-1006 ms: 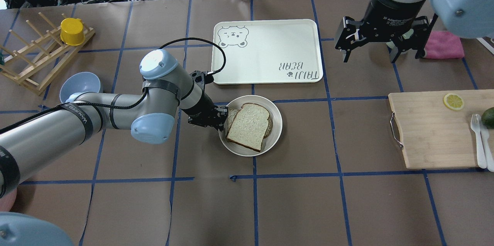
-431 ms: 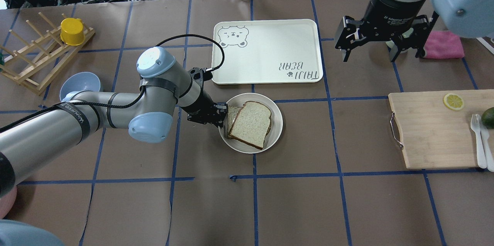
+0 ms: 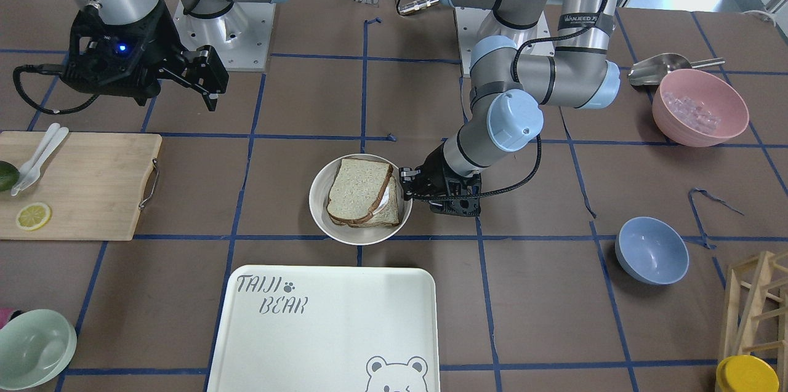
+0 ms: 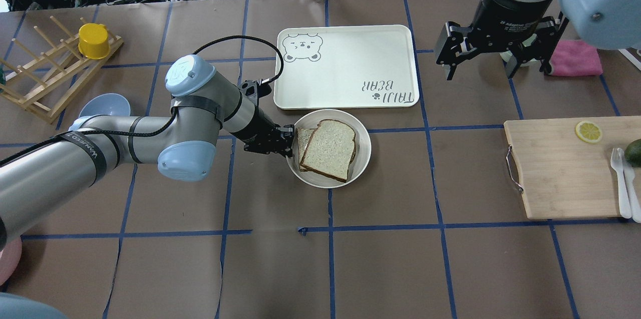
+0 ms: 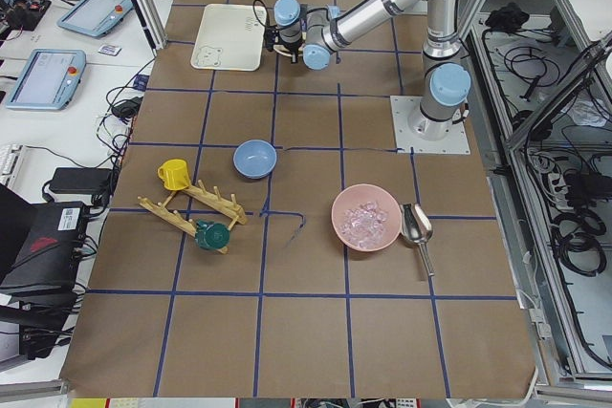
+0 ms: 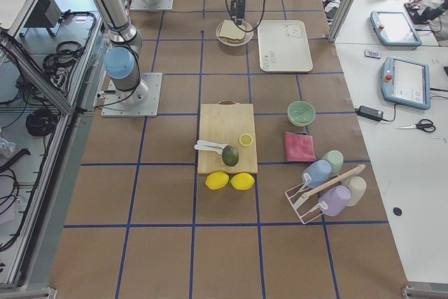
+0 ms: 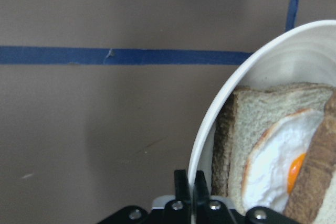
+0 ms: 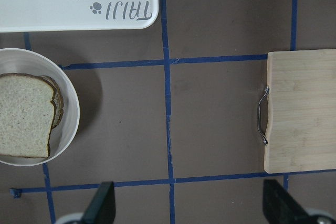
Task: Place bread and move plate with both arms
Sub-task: 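Slide the plate with the left gripper onto the cream tray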
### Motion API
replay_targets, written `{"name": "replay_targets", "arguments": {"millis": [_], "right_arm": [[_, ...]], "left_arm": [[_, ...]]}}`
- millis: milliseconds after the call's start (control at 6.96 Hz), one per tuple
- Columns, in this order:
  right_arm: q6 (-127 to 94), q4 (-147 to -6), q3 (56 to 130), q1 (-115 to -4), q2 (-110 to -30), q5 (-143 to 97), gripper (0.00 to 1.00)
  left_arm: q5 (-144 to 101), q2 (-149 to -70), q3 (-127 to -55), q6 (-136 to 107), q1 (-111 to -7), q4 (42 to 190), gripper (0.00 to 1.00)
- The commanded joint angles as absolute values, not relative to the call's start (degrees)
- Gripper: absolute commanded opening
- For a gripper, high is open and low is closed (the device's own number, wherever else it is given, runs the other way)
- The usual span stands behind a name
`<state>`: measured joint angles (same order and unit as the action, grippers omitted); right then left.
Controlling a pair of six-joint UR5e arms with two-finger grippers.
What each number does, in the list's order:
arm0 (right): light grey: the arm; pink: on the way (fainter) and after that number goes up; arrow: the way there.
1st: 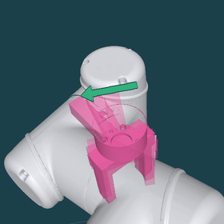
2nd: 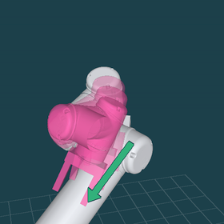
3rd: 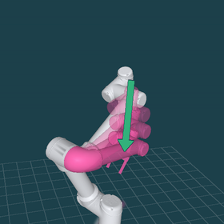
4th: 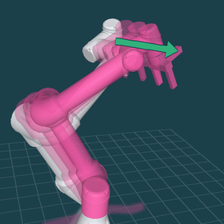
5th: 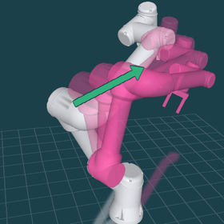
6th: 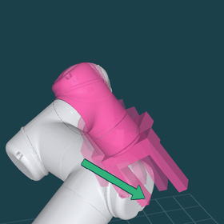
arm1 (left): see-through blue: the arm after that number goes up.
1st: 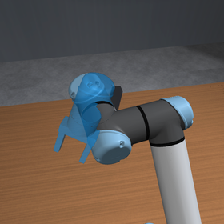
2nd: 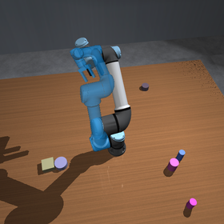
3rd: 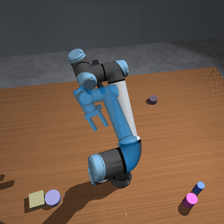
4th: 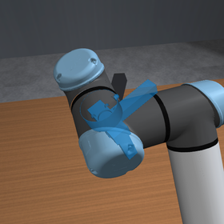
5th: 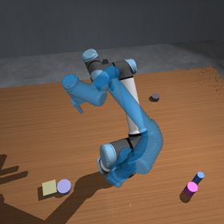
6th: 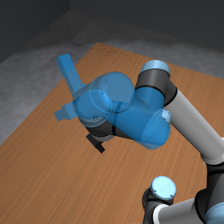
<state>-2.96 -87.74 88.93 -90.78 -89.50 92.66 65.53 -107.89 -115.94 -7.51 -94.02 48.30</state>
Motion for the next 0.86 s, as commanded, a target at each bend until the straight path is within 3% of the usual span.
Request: {"name": "replay_targets", "arguments": {"millis": [0, 719], "right_arm": [[-2.90, -87.37, 88.95, -90.79, -89.47, 93.16, 1.00], [-2.99, -87.45, 88.95, -90.79, -89.47, 93.25, 1.00]], "left_arm": [[63.72, -108.71, -113.66, -7.56, -92.64, 48.78, 0.00], [64.16, -121.78, -87.32, -7.82, -92.55, 60.91, 0.00]]}}
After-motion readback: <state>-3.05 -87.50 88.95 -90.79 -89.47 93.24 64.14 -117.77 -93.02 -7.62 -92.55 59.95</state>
